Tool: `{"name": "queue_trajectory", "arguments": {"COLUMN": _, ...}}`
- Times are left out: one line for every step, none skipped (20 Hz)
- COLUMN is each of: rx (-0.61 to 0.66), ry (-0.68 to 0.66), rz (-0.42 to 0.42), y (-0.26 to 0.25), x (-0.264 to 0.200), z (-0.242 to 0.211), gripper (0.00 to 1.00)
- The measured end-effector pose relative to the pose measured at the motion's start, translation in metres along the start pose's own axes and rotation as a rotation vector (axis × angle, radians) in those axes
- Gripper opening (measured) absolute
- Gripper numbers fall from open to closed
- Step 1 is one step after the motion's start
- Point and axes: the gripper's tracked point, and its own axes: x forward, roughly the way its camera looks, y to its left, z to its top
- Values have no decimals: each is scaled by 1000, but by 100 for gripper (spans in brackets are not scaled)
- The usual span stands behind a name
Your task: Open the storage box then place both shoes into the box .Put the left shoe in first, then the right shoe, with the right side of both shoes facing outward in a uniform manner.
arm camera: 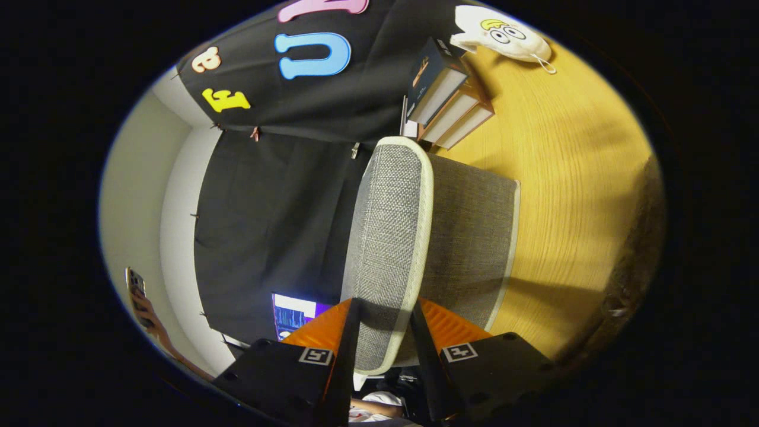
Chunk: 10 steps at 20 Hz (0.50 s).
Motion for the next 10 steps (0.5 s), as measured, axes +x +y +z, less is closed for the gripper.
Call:
{"name": "queue_trajectory", "arguments": {"rx": 22, "ry": 4, "rz": 9, "y": -2, "x": 0, "z": 0, "gripper": 52}}
{"name": "queue_trajectory", "arguments": {"rx": 46, "ry": -2, "rz": 16, "y": -1, "x": -5, "z": -1, "gripper": 49}}
{"name": "queue_trajectory", "arguments": {"rx": 79, "ry": -11, "rz": 35, "y": 0, "x": -11, "z": 2, "gripper": 42}}
{"name": "queue_trajectory", "arguments": {"rx": 87, "ry": -23, "rz": 56, "y": 4, "x": -13, "z": 1, "gripper": 32}}
{"name": "queue_trajectory", "arguments": {"rx": 79, "ry": -40, "rz": 75, "y": 9, "x": -17, "z": 5, "gripper": 22}}
{"name": "queue_trajectory", "arguments": {"rx": 49, "ry": -52, "rz": 92, "y": 16, "x": -21, "z": 5, "gripper": 13}}
{"name": "queue_trajectory", "arguments": {"rx": 9, "ry": -67, "rz": 87, "y": 19, "x": -21, "z": 8, "gripper": 11}}
{"name": "queue_trajectory", "arguments": {"rx": -8, "ry": -79, "rz": 82, "y": 23, "x": -22, "z": 9, "gripper": 8}}
{"name": "queue_trajectory", "arguments": {"rx": -16, "ry": -92, "rz": 76, "y": 28, "x": -21, "z": 12, "gripper": 8}}
{"name": "queue_trajectory", "arguments": {"rx": -28, "ry": -109, "rz": 71, "y": 36, "x": -21, "z": 14, "gripper": 8}}
